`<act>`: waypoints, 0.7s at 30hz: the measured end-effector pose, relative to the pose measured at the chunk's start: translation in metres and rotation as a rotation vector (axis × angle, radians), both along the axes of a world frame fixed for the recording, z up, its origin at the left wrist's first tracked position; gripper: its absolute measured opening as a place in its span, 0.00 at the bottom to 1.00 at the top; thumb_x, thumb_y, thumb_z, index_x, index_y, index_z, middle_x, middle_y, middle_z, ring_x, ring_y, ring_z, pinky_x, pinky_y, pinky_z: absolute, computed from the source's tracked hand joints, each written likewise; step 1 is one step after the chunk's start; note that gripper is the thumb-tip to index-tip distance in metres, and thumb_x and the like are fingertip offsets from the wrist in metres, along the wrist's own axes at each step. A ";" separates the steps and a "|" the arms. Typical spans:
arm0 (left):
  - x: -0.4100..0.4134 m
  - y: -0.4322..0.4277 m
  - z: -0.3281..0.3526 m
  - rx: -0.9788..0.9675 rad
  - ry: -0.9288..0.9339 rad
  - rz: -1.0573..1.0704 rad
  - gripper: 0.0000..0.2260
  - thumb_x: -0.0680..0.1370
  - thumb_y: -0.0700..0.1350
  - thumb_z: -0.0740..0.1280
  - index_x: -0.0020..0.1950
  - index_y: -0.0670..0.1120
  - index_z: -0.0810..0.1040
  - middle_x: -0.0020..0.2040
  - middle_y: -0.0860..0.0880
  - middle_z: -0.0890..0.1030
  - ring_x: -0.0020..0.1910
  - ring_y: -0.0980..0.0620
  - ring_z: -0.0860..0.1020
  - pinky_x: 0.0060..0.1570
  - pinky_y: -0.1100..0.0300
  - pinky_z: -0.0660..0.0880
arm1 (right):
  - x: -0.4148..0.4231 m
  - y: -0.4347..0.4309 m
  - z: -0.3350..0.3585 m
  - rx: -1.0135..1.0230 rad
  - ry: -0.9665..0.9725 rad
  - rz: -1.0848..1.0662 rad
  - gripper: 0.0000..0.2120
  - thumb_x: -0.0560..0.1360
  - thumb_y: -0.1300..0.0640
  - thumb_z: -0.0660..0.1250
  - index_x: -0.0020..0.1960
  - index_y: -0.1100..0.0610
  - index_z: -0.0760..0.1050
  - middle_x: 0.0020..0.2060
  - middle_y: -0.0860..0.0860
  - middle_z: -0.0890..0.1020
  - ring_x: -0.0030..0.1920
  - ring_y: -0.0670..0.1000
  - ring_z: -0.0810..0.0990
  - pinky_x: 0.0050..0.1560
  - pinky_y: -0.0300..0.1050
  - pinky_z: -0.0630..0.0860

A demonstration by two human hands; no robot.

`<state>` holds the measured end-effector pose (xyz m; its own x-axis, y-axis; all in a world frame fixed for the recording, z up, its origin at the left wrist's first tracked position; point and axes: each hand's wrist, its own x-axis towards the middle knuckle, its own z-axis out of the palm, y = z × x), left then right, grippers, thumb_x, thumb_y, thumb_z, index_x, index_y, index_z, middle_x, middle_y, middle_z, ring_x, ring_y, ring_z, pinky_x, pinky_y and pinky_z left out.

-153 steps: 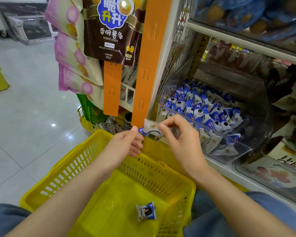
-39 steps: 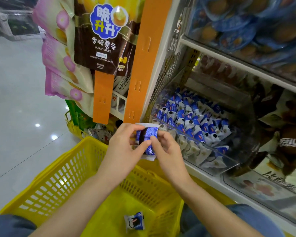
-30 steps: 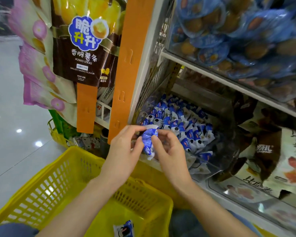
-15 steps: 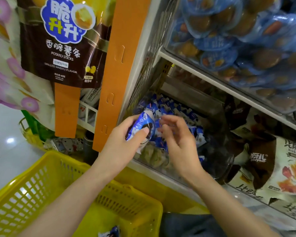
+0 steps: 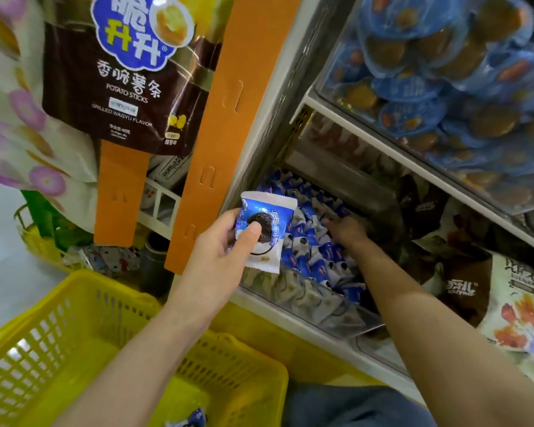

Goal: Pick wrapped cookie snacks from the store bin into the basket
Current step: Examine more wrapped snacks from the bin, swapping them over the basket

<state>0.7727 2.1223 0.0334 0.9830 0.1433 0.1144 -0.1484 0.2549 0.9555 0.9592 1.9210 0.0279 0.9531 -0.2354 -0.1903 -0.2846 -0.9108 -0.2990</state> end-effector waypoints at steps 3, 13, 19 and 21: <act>0.001 -0.001 -0.001 -0.044 0.014 -0.021 0.08 0.78 0.47 0.61 0.55 0.55 0.75 0.46 0.60 0.83 0.45 0.67 0.79 0.36 0.74 0.73 | 0.002 -0.005 0.000 -0.017 -0.017 -0.005 0.16 0.79 0.49 0.59 0.53 0.61 0.76 0.54 0.61 0.77 0.55 0.58 0.76 0.56 0.50 0.72; -0.002 -0.007 -0.006 -0.101 0.112 -0.091 0.16 0.71 0.48 0.68 0.57 0.56 0.72 0.53 0.54 0.82 0.49 0.60 0.81 0.48 0.63 0.78 | -0.056 0.019 0.044 0.367 -0.696 0.128 0.10 0.79 0.54 0.60 0.53 0.58 0.76 0.39 0.49 0.79 0.35 0.45 0.75 0.36 0.37 0.70; -0.008 -0.003 -0.002 -0.109 0.075 -0.107 0.20 0.68 0.51 0.70 0.59 0.56 0.72 0.52 0.55 0.82 0.51 0.59 0.81 0.49 0.63 0.79 | -0.122 0.046 0.058 1.025 -0.296 0.189 0.06 0.77 0.55 0.63 0.47 0.53 0.79 0.42 0.50 0.85 0.42 0.48 0.82 0.46 0.42 0.78; -0.010 -0.003 0.000 -0.117 0.063 -0.147 0.26 0.64 0.53 0.72 0.60 0.55 0.71 0.53 0.55 0.82 0.52 0.57 0.81 0.48 0.63 0.78 | -0.139 0.054 0.057 1.076 -0.143 0.269 0.06 0.76 0.57 0.64 0.48 0.57 0.79 0.41 0.52 0.85 0.40 0.49 0.82 0.44 0.43 0.79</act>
